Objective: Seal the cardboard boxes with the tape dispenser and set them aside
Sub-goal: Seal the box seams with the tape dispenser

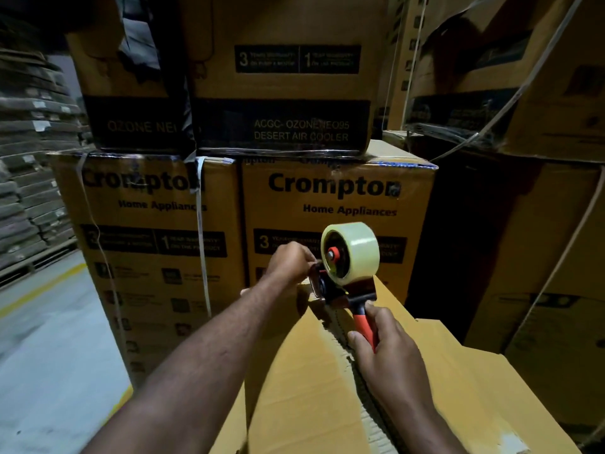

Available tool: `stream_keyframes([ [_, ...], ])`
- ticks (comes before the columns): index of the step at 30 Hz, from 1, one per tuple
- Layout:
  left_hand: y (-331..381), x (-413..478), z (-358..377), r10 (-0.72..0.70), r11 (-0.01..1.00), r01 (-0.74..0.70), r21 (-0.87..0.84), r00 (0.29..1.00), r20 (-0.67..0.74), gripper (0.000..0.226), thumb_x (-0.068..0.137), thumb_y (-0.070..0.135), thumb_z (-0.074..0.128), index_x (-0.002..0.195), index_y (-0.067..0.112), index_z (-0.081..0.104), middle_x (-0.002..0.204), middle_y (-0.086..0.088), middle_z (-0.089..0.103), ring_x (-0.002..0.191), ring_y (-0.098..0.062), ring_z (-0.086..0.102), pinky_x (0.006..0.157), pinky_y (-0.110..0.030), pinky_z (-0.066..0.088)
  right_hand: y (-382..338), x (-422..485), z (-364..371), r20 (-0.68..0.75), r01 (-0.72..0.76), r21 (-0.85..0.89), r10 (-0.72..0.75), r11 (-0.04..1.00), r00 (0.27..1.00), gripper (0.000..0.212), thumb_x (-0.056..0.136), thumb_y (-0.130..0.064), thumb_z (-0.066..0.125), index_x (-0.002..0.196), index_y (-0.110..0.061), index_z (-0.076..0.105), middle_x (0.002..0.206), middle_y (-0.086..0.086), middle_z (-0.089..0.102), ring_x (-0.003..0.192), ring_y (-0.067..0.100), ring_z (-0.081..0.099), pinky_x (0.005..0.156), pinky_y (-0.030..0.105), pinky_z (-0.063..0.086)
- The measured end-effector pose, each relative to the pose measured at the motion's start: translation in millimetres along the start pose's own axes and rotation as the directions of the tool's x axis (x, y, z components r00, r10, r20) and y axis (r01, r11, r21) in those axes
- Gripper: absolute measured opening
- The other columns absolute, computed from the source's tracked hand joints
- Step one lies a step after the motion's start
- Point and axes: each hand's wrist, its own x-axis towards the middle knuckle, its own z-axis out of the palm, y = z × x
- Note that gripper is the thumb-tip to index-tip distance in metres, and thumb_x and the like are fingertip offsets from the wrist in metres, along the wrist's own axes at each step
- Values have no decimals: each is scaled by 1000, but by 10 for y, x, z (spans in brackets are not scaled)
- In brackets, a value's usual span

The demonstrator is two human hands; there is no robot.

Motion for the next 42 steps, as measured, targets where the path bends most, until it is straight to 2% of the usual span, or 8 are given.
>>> stream_keyframes([
  [8, -350, 266, 366, -36, 998, 37, -53, 999, 32, 12, 89, 28, 77, 97, 20, 80, 99, 7, 75, 87, -7, 67, 74, -31, 59, -31, 31, 75, 74, -130, -57, 134, 990, 988, 49, 96, -44, 60, 139, -37, 36, 140, -14, 51, 118, 14, 55, 85, 26, 45],
  [15, -448, 434, 420, -114, 980, 123, -156, 991, 68, 8, 88, 27, 78, 92, 20, 79, 85, 10, 70, 80, -7, 67, 58, -21, 50, -36, 122, 128, 124, -141, -34, 144, 989, 982, 50, 94, -41, 64, 137, -38, 39, 134, -12, 55, 113, 15, 56, 87, 29, 48],
  [20, -554, 525, 454, -150, 971, 167, -173, 983, 107, 7, 87, 25, 79, 89, 18, 77, 93, 2, 75, 84, -10, 68, 73, -30, 60, -96, 160, 191, 143, -133, -56, 140, 989, 980, 48, 95, -42, 62, 135, -40, 36, 133, -13, 54, 100, 8, 49, 87, 27, 48],
  [24, -535, 589, 455, -209, 973, 221, -71, 967, 147, 63, 85, 31, 82, 138, 9, 57, 137, -10, 61, 120, -24, 61, 91, -32, 53, -107, 137, 201, 148, -170, -68, 178, 983, 973, 50, 95, -42, 61, 137, -40, 34, 135, -13, 52, 111, 12, 54, 91, 27, 48],
  [28, -545, 580, 490, -219, 976, 219, 14, 971, 100, 76, 87, 35, 79, 149, 13, 42, 142, -11, 55, 127, -28, 56, 95, -39, 52, -77, 139, 196, 155, -193, -46, 197, 980, 968, 48, 95, -41, 62, 134, -39, 34, 133, -11, 54, 106, 13, 55, 88, 28, 49],
  [32, -622, 511, 600, -121, 991, 123, 53, 992, -33, 23, 90, 36, 75, 101, 20, 63, 101, 0, 68, 88, -16, 63, 72, -35, 55, -59, 134, 202, 154, -192, -37, 196, 981, 969, 44, 95, -40, 62, 131, -40, 35, 116, -15, 51, 95, 10, 50, 84, 29, 49],
  [34, -638, 490, 617, -79, 996, 81, 30, 996, -45, 26, 92, 42, 72, 81, 20, 64, 84, 2, 68, 74, -13, 61, 62, -31, 50, -73, 124, 201, 155, -194, -35, 197, 980, 968, 44, 95, -40, 61, 131, -41, 35, 113, -15, 51, 95, 11, 52, 83, 29, 49],
  [42, -630, 465, 547, -48, 968, -9, 251, 974, 221, 32, 99, 39, 56, 79, 20, 70, 83, 2, 70, 80, -19, 65, 62, -31, 46, -154, 82, 194, 186, -182, -142, 206, 973, 961, 51, 96, -43, 56, 135, -44, 23, 119, -7, 63, 87, 13, 51, 78, 26, 48],
])
